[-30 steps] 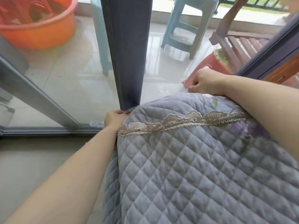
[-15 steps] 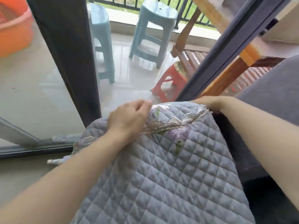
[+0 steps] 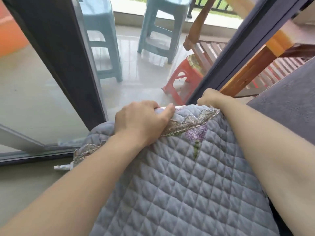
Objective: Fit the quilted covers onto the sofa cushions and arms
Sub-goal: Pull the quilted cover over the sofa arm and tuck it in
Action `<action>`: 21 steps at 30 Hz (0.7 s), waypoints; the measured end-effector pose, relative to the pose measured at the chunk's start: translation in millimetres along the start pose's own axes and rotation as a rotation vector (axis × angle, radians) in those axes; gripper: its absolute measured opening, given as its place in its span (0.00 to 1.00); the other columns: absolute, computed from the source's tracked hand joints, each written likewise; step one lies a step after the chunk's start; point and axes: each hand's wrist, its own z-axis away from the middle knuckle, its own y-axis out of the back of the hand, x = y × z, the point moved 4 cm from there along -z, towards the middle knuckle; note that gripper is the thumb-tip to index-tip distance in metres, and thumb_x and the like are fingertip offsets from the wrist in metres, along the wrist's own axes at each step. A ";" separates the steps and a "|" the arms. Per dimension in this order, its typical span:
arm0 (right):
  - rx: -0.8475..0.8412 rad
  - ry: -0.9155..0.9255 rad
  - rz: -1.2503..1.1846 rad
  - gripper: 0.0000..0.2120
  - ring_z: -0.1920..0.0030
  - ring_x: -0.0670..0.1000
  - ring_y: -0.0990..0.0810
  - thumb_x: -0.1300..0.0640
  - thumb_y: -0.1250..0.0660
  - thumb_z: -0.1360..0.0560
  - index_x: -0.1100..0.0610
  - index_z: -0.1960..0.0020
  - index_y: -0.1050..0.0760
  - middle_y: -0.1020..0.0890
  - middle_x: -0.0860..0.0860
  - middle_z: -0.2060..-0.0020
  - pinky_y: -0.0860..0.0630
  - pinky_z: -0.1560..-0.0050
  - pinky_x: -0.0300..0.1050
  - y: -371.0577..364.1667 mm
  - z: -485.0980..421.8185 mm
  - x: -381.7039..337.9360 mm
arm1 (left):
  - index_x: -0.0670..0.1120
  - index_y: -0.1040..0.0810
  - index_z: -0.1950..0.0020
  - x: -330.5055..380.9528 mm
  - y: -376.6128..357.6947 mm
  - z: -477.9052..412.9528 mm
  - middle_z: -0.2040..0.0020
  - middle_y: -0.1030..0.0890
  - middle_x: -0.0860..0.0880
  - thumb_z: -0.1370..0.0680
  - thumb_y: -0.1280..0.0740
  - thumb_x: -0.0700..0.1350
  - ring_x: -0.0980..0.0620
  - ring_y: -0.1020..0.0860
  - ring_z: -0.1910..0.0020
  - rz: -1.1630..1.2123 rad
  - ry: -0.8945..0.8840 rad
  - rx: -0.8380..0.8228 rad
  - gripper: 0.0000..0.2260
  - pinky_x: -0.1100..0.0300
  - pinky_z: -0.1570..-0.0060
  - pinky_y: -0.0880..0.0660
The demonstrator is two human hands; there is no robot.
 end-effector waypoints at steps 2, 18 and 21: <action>-0.064 0.023 0.121 0.18 0.69 0.53 0.36 0.58 0.36 0.26 0.57 0.71 0.39 0.36 0.52 0.73 0.43 0.74 0.44 -0.1 0.4 -5.2 | 0.52 0.19 0.57 2.5 0.3 2.8 0.58 0.18 0.46 0.27 0.49 0.66 0.42 0.24 0.58 0.016 -0.008 0.089 0.25 0.56 0.63 0.38; 0.510 0.303 0.108 0.14 0.47 0.59 0.23 0.55 0.48 0.24 0.57 0.50 0.24 0.18 0.61 0.51 0.37 0.45 0.53 -27.5 157.3 -135.3 | 0.54 0.23 0.37 -158.3 -12.1 53.6 0.34 0.24 0.47 0.20 0.50 0.63 0.47 0.28 0.35 0.711 0.518 -0.417 0.23 0.57 0.38 0.36; 0.472 0.297 0.126 0.17 0.55 0.59 0.24 0.51 0.48 0.25 0.56 0.54 0.22 0.18 0.61 0.53 0.37 0.46 0.54 -31.9 148.0 -148.3 | 0.63 0.18 0.52 -188.7 -43.1 89.3 0.46 0.18 0.56 0.20 0.41 0.57 0.61 0.21 0.49 1.054 0.646 -0.415 0.11 0.63 0.49 0.25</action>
